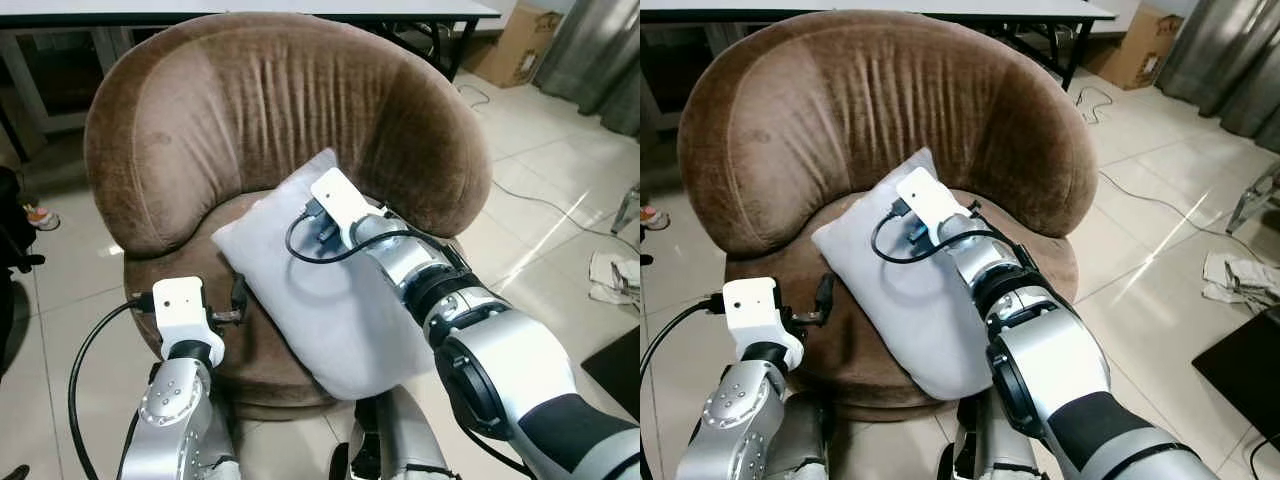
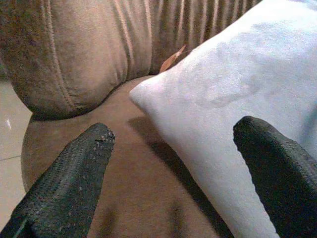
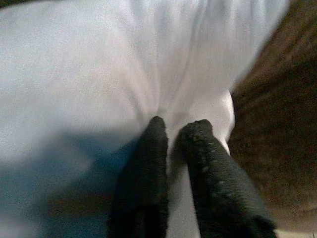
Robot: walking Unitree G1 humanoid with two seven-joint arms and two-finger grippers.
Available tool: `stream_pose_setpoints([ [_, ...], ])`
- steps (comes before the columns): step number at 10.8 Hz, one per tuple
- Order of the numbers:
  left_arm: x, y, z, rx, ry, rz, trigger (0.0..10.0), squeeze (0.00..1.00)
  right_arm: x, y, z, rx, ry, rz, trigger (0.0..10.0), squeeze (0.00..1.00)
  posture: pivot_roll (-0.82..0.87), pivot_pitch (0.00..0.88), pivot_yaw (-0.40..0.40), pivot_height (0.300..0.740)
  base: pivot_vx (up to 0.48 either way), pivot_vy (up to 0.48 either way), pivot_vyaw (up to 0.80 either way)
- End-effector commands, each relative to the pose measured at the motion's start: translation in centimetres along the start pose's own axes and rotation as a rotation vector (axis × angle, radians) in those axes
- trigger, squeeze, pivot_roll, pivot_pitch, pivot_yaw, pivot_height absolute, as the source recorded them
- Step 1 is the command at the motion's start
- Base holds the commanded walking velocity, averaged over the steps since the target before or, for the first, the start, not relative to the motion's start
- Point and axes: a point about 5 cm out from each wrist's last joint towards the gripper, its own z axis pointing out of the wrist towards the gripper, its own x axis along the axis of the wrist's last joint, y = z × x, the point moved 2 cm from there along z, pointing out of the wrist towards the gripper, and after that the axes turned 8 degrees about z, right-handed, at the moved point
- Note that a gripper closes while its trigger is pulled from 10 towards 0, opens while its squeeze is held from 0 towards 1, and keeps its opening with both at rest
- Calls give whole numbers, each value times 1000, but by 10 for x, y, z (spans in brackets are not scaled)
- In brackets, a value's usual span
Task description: Move the pillow to the sofa from floor
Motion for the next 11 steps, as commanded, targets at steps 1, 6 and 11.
stream_pose_setpoints([
  [1, 2, 5, 1, -10, 9, 4, 10000, 0, -19, 1, -1, 0, -69, 22, 10000, 1000, 82, 0, -168, 563, 0, 0, 0],
  [6, 1, 5, 0, -12, 7, 14, 10000, 0, -19, 0, -1, -2, -70, 29, 10000, 1000, 83, 0, -164, 563, 0, 0, 0],
  [11, 3, 6, 3, -18, 13, 19, 10000, 0, -18, 0, -1, 4, -74, -1, 10000, 0, 83, 0, -161, 563, 0, 0, 0],
])
